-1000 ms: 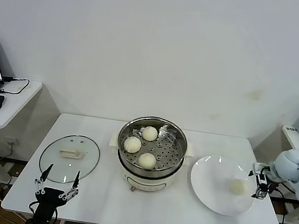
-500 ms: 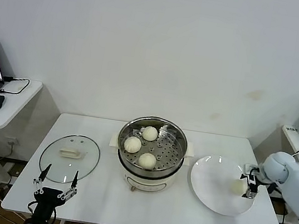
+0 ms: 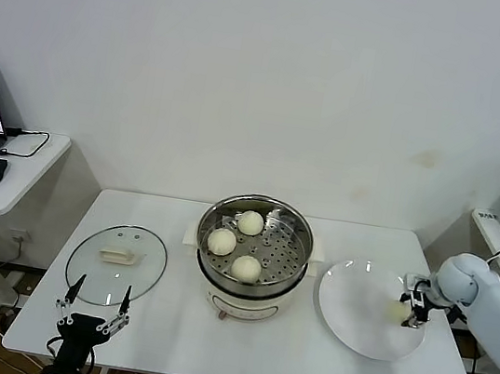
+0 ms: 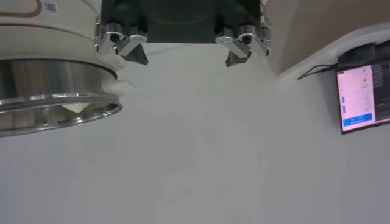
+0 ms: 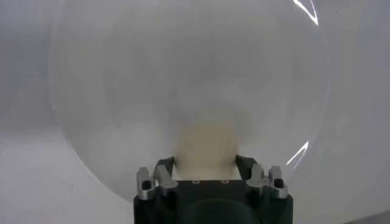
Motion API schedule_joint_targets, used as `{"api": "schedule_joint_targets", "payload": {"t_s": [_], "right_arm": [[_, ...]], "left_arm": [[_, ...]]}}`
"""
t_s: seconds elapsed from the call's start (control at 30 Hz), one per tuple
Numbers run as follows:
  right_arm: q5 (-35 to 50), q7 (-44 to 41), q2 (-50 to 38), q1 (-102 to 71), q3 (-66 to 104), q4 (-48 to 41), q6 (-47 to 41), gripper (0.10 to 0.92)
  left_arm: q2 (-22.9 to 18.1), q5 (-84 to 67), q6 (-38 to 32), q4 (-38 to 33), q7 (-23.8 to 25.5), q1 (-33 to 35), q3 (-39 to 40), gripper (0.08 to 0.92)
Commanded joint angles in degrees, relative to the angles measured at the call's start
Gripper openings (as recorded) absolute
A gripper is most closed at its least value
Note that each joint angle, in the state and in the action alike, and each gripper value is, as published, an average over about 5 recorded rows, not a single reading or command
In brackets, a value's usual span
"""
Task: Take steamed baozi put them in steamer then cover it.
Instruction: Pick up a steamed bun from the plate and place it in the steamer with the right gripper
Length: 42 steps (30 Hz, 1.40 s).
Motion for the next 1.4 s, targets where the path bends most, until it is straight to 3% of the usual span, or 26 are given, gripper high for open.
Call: {"api": "schedule_joint_targets", "payload": {"t_s": [0.03, 0.33, 0.67, 1.07, 1.4], "right_arm": [[3.03, -0.57, -3.43, 5.17, -4.15, 3.97, -0.87, 0.582], [17.64, -0.12, -8.53, 26.55, -18.91, 15.45, -6.56, 0.578], [37.5, 4.63, -0.03, 51.14, -37.39, 22.04, -15.37, 0.588], [49.49, 12.15, 14.88, 51.94, -41.16, 20.25, -24.43, 0.594], [47.88, 15.42, 20.68, 42.03, -40.07, 16.53, -27.23, 0.594]], "left_arm": [[0.15, 0.0, -0.02, -0.16, -0.03, -0.1, 0.05, 0.823], [0.29, 0.03, 0.03, -0.23, -0.02, -0.89, 0.98, 0.823], [0.48, 0.19, 0.31, -0.77, -0.01, -1.36, 1.86, 0.823], [0.43, -0.03, 0.16, -0.5, -0.03, -0.99, 1.05, 0.823], [0.04, -0.03, 0.05, -0.54, -0.03, -0.74, 0.66, 0.823]]}}
